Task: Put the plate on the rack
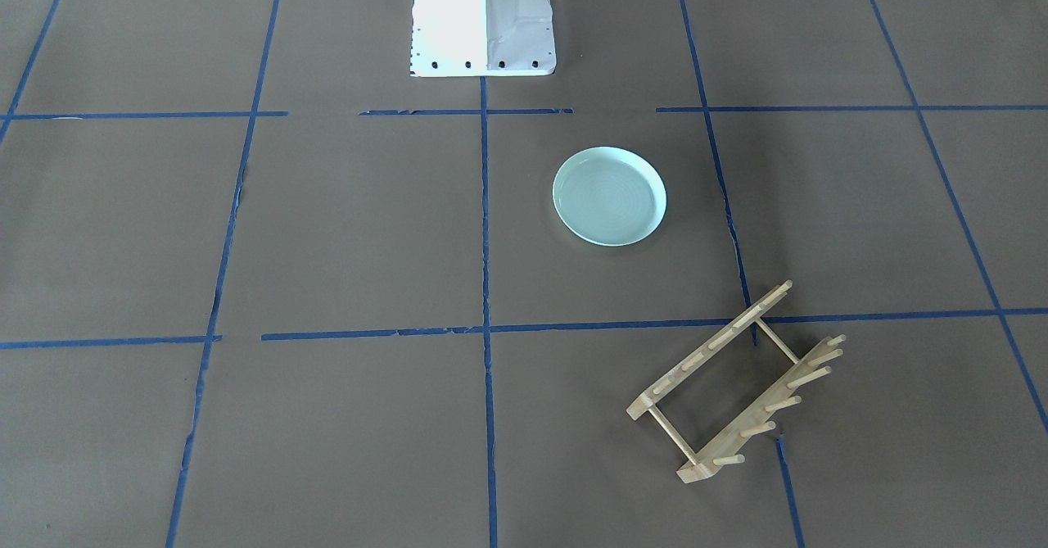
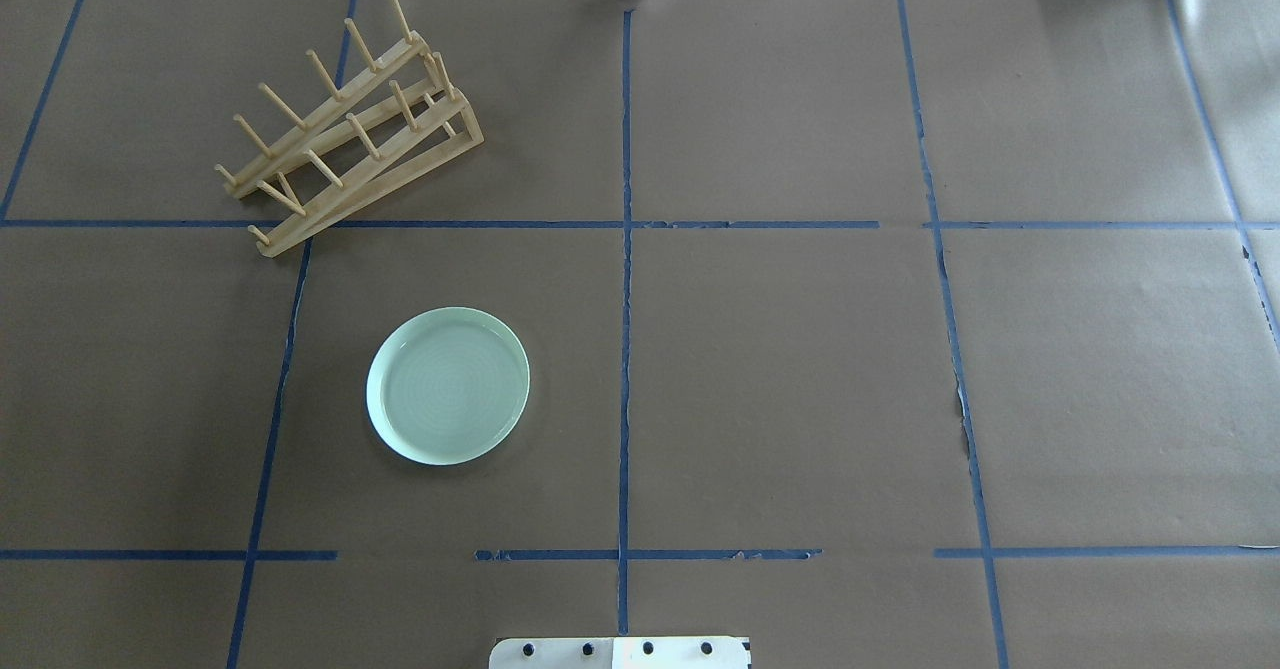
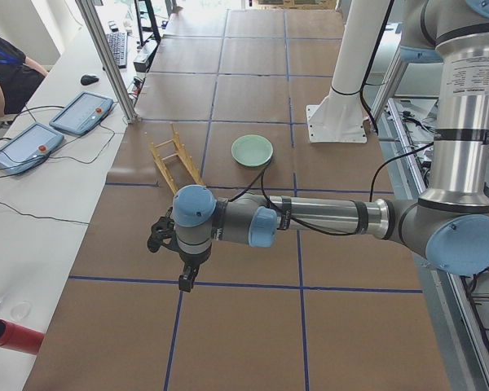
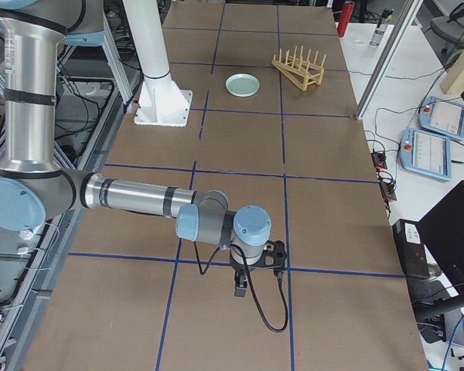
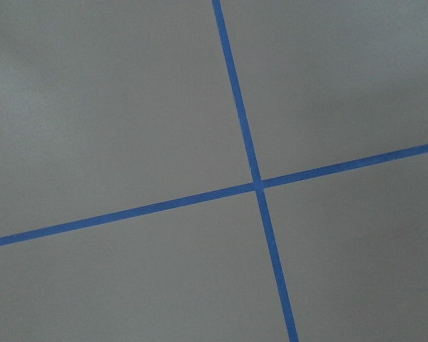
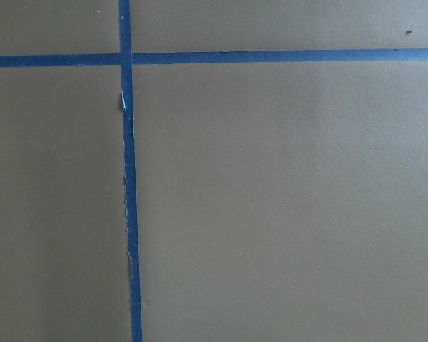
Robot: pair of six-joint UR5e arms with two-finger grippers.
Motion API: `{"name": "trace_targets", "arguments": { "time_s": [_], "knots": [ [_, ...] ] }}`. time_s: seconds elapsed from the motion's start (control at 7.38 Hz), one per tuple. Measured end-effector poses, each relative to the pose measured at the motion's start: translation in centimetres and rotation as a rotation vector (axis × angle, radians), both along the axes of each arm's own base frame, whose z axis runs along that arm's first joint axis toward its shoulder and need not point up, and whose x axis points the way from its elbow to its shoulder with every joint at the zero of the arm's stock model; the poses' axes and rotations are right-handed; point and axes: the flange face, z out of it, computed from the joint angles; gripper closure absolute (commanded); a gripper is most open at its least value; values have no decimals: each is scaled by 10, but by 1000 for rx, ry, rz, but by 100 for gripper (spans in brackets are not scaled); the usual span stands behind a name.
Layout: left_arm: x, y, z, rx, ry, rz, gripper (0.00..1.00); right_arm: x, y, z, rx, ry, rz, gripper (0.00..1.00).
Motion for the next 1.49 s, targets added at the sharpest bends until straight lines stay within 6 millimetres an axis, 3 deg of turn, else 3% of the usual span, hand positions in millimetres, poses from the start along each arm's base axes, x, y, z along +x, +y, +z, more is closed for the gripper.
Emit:
{"name": "trace_targets", "arguments": {
  "time_s": [0.41,0.68,0.81,1.08,1.49],
  "knots": [
    [1,-1,3,-6,-1,1,0,0,0,0,0,0,0,0],
    [9,-13,-19,44,12,14,0,0,0,0,0,0,1,0],
    [26,-18,-36,61,48,35,0,0,0,0,0,0,1,0],
    [87,-26,-82,52,122,74,0,0,0,0,0,0,0,0],
    [208,-30,-201,-63,212,21,0,0,0,0,0,0,0,0]
  ]
}}
